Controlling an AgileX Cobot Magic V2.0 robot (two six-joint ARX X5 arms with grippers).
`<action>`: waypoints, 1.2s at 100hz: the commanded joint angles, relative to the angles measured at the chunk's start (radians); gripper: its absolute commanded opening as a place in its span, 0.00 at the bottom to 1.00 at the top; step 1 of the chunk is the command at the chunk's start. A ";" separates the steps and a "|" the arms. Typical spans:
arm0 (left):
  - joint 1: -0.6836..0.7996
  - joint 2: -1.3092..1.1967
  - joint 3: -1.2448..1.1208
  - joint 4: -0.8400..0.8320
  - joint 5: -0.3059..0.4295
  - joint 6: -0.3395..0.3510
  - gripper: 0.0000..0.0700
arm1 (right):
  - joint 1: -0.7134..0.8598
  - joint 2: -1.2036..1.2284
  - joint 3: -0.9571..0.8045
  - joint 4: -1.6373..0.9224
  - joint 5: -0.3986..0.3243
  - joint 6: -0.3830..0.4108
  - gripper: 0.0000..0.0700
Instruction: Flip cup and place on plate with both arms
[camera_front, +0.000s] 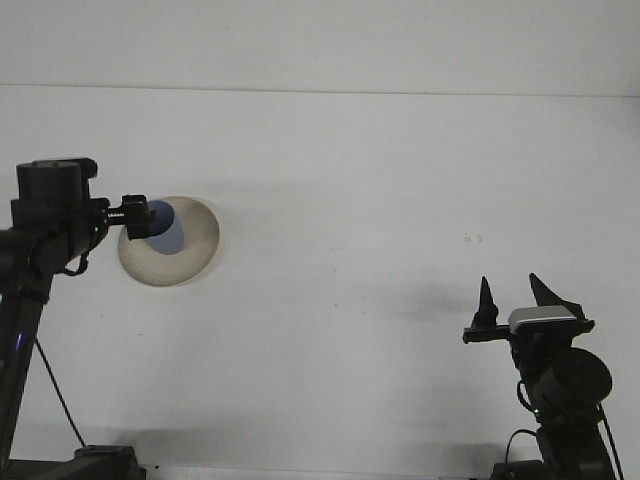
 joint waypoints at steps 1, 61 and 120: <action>-0.016 -0.064 -0.063 0.060 0.004 0.001 0.73 | 0.002 0.005 0.000 0.009 0.004 -0.001 0.73; -0.097 -0.661 -0.867 0.678 0.004 0.053 0.73 | 0.002 0.005 0.000 0.001 0.003 0.000 0.73; -0.097 -0.703 -0.925 0.742 0.004 0.027 0.71 | 0.002 0.005 0.000 -0.006 0.003 -0.001 0.68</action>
